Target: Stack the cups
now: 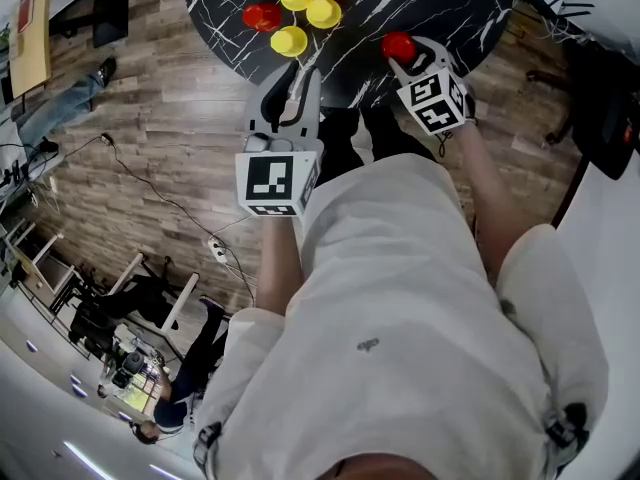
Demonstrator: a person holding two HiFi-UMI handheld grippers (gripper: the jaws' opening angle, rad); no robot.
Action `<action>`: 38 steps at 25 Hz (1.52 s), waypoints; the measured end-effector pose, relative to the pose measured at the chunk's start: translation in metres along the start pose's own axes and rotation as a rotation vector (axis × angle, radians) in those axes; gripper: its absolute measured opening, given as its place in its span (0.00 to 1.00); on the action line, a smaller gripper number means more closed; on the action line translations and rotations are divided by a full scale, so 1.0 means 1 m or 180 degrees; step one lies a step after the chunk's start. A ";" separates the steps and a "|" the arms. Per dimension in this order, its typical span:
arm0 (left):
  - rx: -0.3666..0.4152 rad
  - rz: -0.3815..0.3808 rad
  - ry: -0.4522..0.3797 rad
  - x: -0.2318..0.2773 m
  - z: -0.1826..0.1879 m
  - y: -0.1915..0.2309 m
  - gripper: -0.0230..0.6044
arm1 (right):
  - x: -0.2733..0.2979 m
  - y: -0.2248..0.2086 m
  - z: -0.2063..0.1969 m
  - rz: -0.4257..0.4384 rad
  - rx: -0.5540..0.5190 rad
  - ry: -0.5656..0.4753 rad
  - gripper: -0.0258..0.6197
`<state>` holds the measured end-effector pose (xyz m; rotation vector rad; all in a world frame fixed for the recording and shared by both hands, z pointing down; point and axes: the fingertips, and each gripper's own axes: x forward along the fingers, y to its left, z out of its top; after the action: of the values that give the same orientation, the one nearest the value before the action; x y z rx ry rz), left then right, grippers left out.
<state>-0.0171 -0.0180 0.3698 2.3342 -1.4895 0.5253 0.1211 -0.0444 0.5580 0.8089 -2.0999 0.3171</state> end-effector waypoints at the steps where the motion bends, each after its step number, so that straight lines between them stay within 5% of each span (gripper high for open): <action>1: 0.0001 -0.0004 0.0005 0.000 -0.001 0.000 0.16 | 0.000 0.000 -0.001 -0.0008 0.0010 0.0007 0.38; 22: 0.0081 -0.0016 0.0090 0.017 -0.012 0.009 0.16 | -0.016 -0.006 0.007 -0.0061 0.0212 -0.0095 0.40; 32: 0.0269 -0.0085 0.0364 0.054 -0.034 0.010 0.20 | -0.051 -0.001 0.032 -0.0071 0.0384 -0.0395 0.39; 38: 0.0191 0.0070 0.0675 0.078 -0.057 0.018 0.22 | -0.068 -0.005 0.036 -0.0161 0.0513 -0.0505 0.39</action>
<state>-0.0107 -0.0611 0.4576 2.2277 -1.4199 0.8062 0.1315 -0.0361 0.4815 1.0092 -2.2179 0.4108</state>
